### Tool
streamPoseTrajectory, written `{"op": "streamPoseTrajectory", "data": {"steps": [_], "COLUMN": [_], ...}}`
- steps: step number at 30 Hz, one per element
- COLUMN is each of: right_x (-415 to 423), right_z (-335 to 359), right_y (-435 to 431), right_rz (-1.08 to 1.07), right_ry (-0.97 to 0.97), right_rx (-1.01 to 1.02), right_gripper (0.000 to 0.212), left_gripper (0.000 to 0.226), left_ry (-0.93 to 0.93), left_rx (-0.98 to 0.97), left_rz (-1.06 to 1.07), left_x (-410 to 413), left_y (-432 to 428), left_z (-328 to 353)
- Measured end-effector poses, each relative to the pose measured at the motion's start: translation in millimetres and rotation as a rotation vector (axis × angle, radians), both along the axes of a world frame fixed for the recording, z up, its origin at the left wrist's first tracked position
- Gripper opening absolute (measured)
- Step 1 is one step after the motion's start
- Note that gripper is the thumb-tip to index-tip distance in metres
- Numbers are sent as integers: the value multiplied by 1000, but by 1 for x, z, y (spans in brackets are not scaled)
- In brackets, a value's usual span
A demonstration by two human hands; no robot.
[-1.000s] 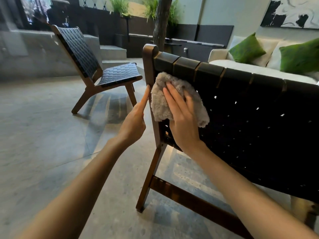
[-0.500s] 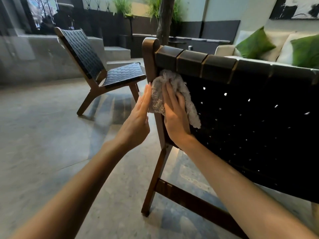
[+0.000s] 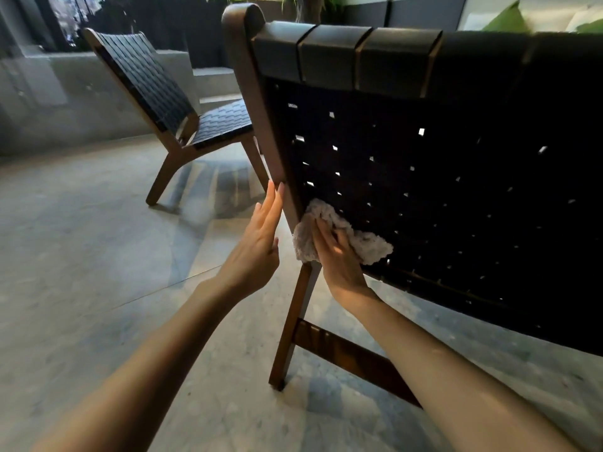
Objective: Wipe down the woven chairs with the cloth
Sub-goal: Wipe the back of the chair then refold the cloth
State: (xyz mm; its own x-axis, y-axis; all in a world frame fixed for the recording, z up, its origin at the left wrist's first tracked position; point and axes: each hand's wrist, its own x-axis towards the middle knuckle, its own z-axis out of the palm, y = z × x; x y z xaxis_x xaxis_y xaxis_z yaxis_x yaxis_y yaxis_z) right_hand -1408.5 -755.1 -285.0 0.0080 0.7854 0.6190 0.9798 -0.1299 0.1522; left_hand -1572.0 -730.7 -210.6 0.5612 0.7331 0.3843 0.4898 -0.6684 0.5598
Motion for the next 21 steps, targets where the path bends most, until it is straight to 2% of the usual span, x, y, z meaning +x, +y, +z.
{"op": "streamPoseTrajectory", "data": {"steps": [5, 8, 10, 13, 16, 21], "right_x": [6, 11, 10, 10, 15, 32], "right_z": [-22, -27, -24, -12, -2, -5], "right_y": [2, 12, 13, 9, -1, -38], "right_rz": [-115, -111, -146, -146, -137, -193], "right_ry": [24, 23, 14, 109, 83, 40], "right_rx": [-215, -530, -564, -564, -594, -630], "right_gripper": [71, 79, 81, 67, 56, 56], "left_gripper": [92, 96, 100, 100, 95, 81], "left_ry": [-10, -3, 23, 88, 153, 234], "left_rx": [0, -22, -34, -48, -75, -141], "left_rz": [9, 6, -10, -4, 25, 14], "left_x": [7, 9, 11, 15, 19, 33], "left_y": [1, 0, -2, -7, -15, -33], "left_z": [-9, -16, -22, -29, -34, -38]}}
